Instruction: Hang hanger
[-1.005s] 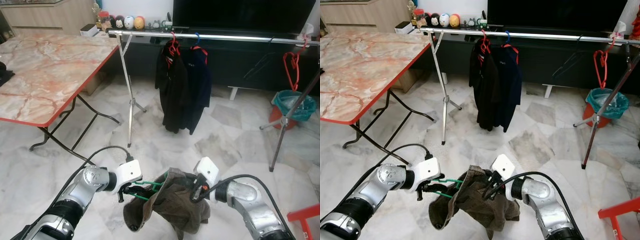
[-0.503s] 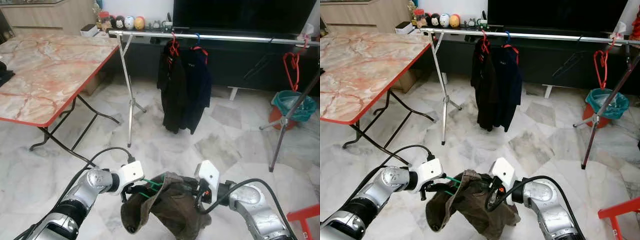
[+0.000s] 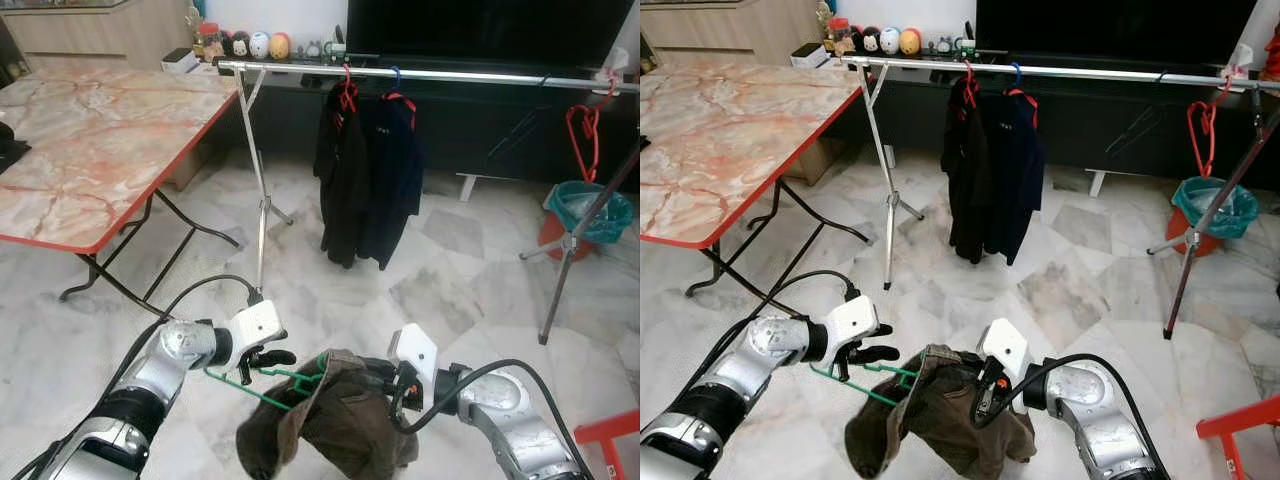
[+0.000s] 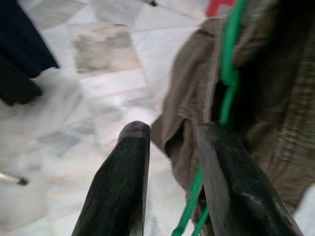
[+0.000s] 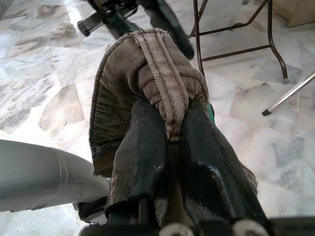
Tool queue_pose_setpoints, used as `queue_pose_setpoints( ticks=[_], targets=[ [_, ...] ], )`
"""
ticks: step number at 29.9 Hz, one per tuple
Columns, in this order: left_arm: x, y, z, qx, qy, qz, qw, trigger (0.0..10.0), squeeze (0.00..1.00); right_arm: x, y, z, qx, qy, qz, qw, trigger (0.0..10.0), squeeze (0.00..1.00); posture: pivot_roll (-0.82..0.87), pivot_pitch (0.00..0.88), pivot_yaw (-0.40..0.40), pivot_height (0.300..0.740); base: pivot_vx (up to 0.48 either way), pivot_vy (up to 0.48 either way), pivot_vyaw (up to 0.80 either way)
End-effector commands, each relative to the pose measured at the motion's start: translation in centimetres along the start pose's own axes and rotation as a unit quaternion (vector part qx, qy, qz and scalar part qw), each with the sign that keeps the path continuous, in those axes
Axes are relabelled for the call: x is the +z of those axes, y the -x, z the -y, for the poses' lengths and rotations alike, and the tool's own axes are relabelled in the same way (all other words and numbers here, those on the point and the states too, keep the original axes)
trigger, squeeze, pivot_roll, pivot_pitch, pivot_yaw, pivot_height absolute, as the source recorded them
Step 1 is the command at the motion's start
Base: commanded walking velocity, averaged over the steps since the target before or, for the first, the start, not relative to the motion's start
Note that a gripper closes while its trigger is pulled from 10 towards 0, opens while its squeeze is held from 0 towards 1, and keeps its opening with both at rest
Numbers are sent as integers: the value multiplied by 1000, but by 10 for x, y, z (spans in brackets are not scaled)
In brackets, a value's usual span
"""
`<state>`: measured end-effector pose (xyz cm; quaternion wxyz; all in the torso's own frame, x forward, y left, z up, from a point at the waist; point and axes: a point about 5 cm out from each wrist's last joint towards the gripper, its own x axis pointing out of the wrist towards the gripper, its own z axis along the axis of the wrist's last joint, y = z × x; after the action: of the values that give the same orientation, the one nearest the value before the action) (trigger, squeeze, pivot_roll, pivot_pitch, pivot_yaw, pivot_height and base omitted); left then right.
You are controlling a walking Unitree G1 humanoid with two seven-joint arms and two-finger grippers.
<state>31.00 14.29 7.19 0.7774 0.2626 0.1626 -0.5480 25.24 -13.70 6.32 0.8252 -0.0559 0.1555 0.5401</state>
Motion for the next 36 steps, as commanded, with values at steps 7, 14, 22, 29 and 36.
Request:
queue_pose_setpoints(
  ticks=[7,14,22,29,36],
  targets=[
    [-10,-1,13,-46,29,-17,998,10000,1000,12,-2,-3,16,22,23,999,10000,0,105,4,19,740,0,0,0],
    [-17,-2,16,-52,40,-41,997,10000,447,12,-1,-4,20,24,23,999,10000,0,105,4,19,740,0,0,0],
    [-17,-6,14,-34,51,-39,997,10000,0,13,-2,-5,26,25,24,999,10000,0,104,4,19,740,0,0,0],
    [-19,-9,17,-53,73,-39,995,10000,0,13,-3,-5,26,27,21,999,10000,0,101,3,19,740,0,0,0],
    [-17,-13,19,-69,87,-34,993,10000,0,13,-4,-6,27,27,20,999,10000,0,97,4,20,740,0,0,0]
  ],
)
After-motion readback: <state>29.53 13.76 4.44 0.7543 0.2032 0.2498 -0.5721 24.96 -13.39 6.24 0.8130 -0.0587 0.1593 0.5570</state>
